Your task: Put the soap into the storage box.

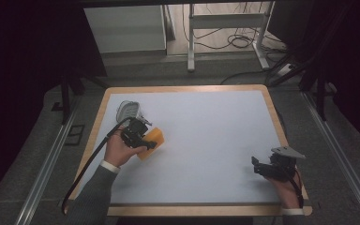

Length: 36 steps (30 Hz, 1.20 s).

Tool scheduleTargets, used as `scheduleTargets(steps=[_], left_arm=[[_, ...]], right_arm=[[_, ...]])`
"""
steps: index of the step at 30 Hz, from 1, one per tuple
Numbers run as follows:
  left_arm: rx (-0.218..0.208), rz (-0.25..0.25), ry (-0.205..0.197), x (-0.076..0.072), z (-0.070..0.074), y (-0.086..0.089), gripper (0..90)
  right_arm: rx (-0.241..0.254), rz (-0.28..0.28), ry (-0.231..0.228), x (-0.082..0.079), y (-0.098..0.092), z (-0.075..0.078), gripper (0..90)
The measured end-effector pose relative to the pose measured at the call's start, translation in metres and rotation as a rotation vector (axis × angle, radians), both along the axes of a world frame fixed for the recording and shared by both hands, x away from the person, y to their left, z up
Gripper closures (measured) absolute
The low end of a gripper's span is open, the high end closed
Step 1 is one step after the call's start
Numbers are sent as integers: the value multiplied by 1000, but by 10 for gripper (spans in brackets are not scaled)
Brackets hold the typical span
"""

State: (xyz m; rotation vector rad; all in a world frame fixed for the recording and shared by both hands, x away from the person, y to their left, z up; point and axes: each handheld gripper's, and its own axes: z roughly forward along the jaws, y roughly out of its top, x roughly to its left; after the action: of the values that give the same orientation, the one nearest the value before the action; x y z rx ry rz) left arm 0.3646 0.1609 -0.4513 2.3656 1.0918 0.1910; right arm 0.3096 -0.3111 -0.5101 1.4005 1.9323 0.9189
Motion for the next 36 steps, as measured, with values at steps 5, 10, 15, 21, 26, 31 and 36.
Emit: scheduleTargets(steps=[5,10,15,21,26,31,36], left_arm=[[-4,14,-4,2,2,4,608],[-6,27,-5,5,3,8,608],[-15,37,-4,8,5,11,608],[-16,45,-9,14,10,12,608],[-17,50,-15,17,14,13,608],[-26,58,-19,21,18,16,608],[-35,71,-31,25,24,20,608]], right_arm=[[-1,-3,2,0,0,-1,58],[-4,-3,7,0,0,-1,58],[-2,-5,6,1,-1,-1,58],[-2,-6,5,0,-1,-1,58],[-2,-5,4,0,-1,-1,58],[-4,-6,6,0,-1,-1,59],[-4,-5,6,0,-1,-1,59]])
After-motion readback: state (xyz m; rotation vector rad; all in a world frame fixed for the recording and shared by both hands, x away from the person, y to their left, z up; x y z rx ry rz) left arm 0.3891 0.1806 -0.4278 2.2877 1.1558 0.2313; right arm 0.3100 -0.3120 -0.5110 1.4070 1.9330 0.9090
